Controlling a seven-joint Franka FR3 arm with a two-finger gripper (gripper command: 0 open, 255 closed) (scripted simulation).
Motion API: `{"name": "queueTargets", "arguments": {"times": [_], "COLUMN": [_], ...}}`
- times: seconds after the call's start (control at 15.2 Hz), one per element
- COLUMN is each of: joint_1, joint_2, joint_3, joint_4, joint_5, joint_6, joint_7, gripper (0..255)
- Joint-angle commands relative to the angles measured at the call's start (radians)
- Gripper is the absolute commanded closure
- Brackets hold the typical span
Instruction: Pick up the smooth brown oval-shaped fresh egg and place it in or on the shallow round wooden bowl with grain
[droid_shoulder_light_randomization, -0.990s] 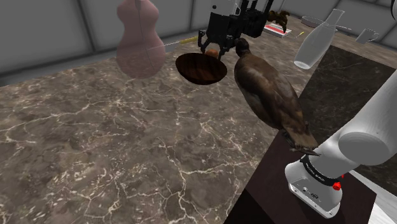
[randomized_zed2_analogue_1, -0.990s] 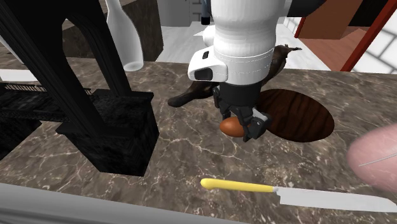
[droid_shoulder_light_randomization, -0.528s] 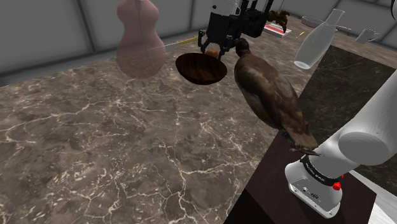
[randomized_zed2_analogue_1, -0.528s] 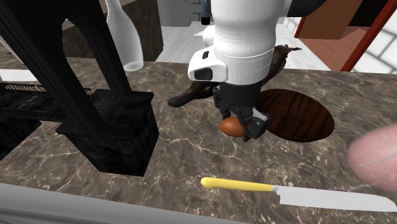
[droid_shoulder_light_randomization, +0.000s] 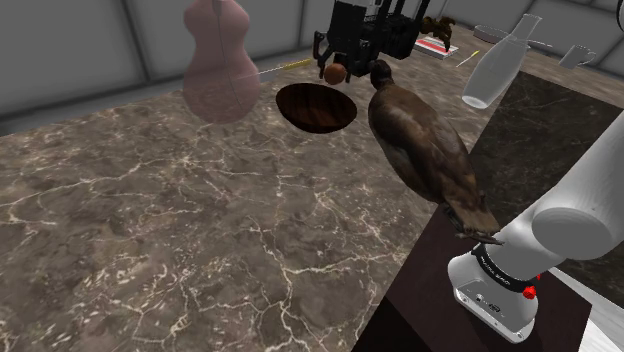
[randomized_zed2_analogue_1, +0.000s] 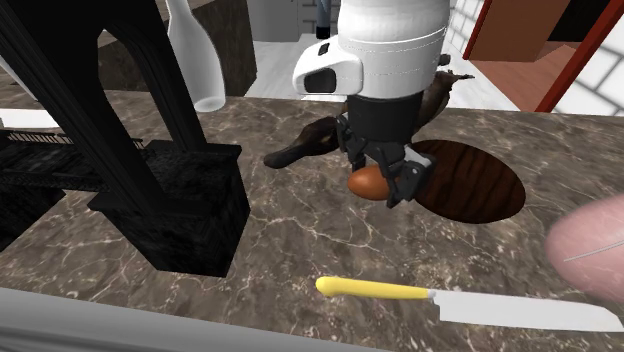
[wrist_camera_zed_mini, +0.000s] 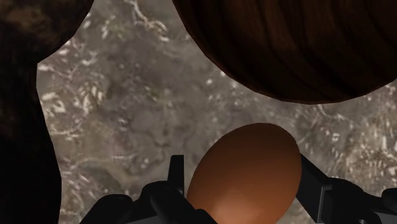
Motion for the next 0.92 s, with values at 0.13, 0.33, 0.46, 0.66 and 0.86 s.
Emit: {"name": "queueTargets", "arguments": {"times": [0.13,0.33,0.46,0.66,0.86], "joint_1": [0.0,0.001,0.001,0.002,0.004], "joint_2": [-0.005,-0.003,-0.001,0.005,0.014], "joint_3": [0.001,0.001,0.001,0.002,0.003], "joint_4": [0.048,0.09,0.121,0.169,0.22], "joint_5": [0.001,0.0,-0.001,-0.002,-0.004], "joint_6": [-0.053,-0.093,-0.121,-0.163,-0.206], "joint_7": [0.005,0.009,0.012,0.017,0.023], "gripper": [255,255,255,255,255]}}
